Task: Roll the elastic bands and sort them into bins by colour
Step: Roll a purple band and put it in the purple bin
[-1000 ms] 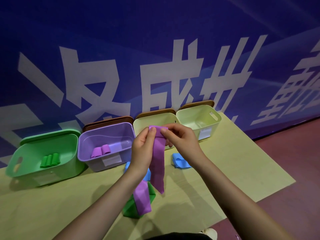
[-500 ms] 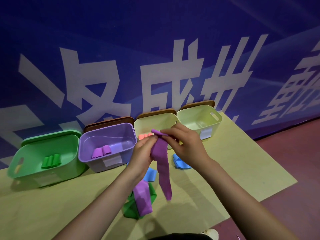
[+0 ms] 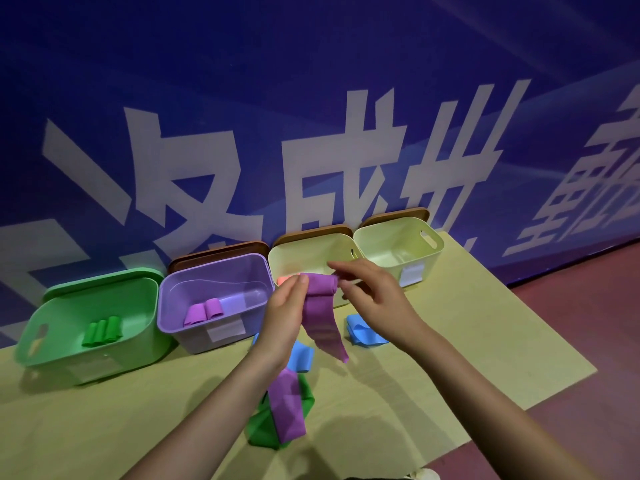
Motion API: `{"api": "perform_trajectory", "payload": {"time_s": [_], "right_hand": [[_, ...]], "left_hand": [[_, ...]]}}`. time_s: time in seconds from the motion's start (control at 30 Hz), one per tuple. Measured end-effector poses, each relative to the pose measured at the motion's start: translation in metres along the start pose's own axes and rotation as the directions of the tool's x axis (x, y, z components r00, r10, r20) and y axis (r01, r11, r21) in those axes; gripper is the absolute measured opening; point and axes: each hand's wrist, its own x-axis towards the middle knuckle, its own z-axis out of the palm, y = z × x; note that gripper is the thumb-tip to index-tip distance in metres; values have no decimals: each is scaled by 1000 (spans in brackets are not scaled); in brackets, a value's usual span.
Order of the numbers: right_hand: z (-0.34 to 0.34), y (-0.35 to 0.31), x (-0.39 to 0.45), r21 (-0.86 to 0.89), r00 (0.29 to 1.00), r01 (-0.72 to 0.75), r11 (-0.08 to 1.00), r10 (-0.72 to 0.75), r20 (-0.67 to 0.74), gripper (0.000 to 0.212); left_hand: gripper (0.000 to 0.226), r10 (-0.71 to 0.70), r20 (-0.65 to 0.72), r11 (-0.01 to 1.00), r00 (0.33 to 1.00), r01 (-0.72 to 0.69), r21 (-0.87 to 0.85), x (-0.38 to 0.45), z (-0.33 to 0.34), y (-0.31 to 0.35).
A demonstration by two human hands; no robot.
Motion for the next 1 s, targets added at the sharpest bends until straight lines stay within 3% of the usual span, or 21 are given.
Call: {"api": "perform_trajectory", "payload": {"time_s": [0.07,0.13,0.33,0.47,0.73,0.83,1.0], "right_hand": [[5,-5,-1,103,989,-143,984,146,-20,24],[10,-6,-1,160,980,-193,968,198,-17,19],[25,-1,-5,82,965,-113,990,129,-229,23],[31,-3,-7,126,937,-118,985,152,-314,25],[19,-8,-7,396,969,-184,900,233,-81,17],[12,-7,-5,366,974,-187,912,219,-49,22],[14,-10,-6,371,981,-145,917,182,-66,23]], "left_hand": [[29,52,-14,994,999,-50,95,1,1,-2],[29,89,-22,984,996,-85,156,0,4,-3],[38,54,-56,990,997,-46,134,-12,18,3],[21,112,6,986,994,-112,122,-21,24,9],[24,240,44,947,970,-244,210,-10,11,8],[26,208,79,962,975,-218,161,-10,10,7],[27,317,80,928,945,-327,179,-9,7,3]]}}
